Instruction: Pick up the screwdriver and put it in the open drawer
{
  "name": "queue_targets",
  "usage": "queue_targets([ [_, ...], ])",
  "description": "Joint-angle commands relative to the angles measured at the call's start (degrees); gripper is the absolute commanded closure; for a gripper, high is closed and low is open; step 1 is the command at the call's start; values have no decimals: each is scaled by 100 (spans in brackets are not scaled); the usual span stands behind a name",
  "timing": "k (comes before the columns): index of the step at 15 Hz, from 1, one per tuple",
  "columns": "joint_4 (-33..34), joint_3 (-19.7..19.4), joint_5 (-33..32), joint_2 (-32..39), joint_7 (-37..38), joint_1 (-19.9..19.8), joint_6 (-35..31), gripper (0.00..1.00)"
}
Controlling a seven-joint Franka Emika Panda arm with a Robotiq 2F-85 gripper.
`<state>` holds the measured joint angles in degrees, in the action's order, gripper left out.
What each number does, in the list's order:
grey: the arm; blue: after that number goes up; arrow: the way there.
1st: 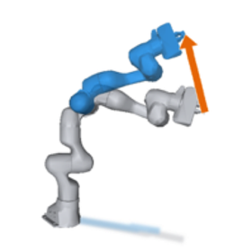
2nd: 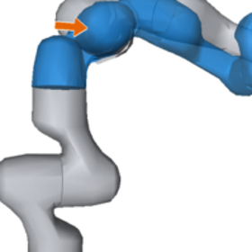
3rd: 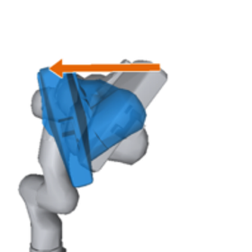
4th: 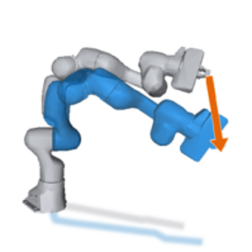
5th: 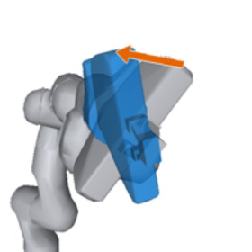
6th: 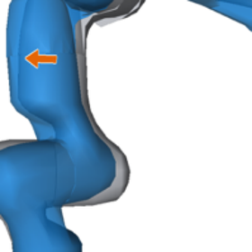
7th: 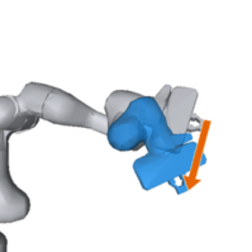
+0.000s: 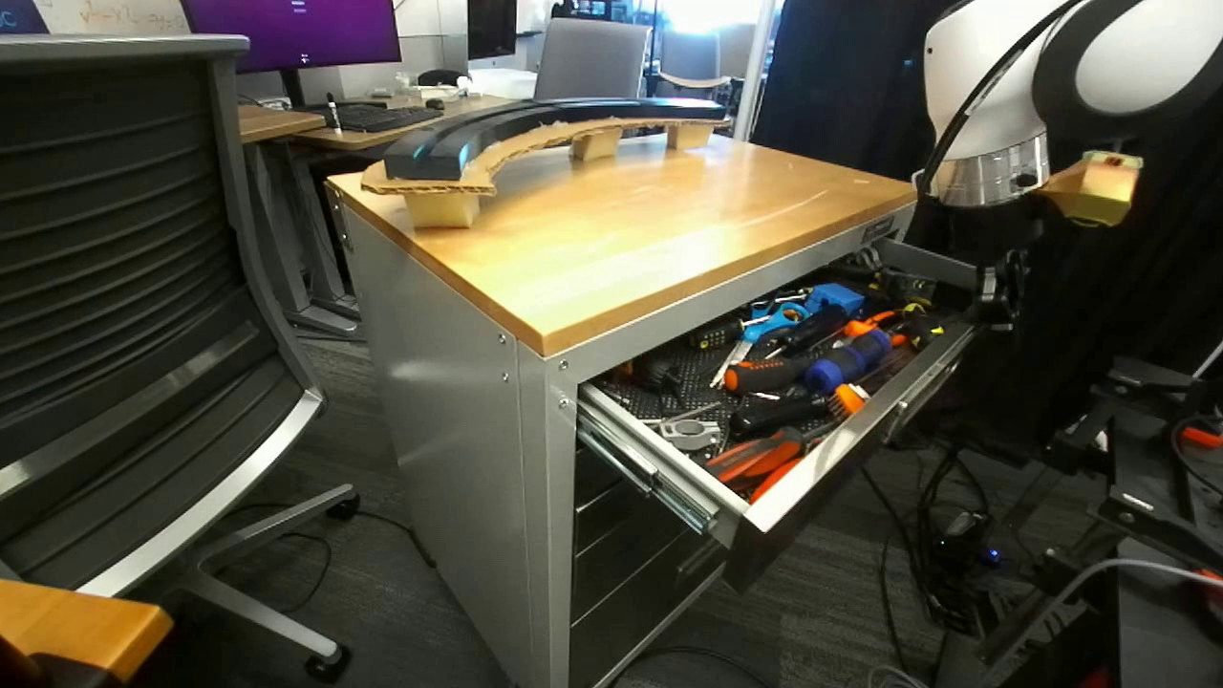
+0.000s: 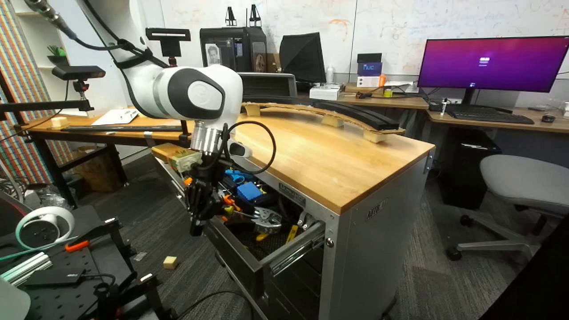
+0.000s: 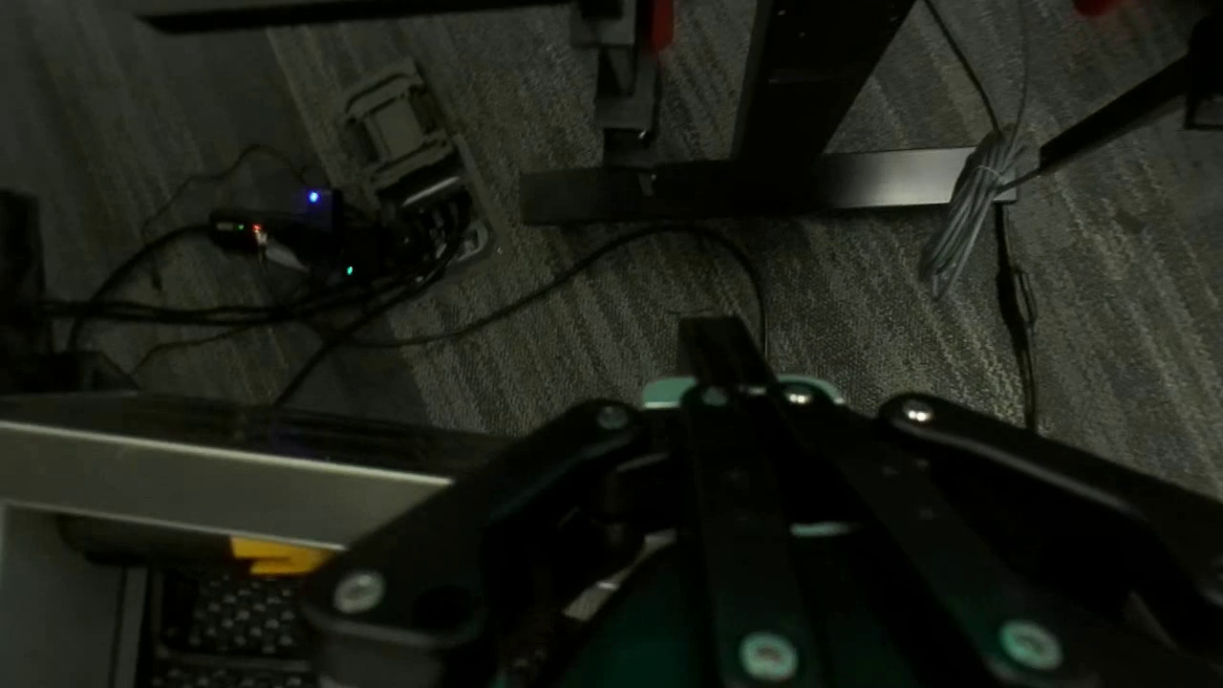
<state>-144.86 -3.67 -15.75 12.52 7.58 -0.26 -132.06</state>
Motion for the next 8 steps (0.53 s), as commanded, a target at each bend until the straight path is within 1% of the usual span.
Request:
queue_targets([
  [1, 525, 4, -731, 528, -100, 177, -500, 100],
  [6, 944, -64, -1770, 922, -273, 305, -1095, 100],
  [8, 1094, -103, -2264, 1060, -235, 359, -1367, 100],
])
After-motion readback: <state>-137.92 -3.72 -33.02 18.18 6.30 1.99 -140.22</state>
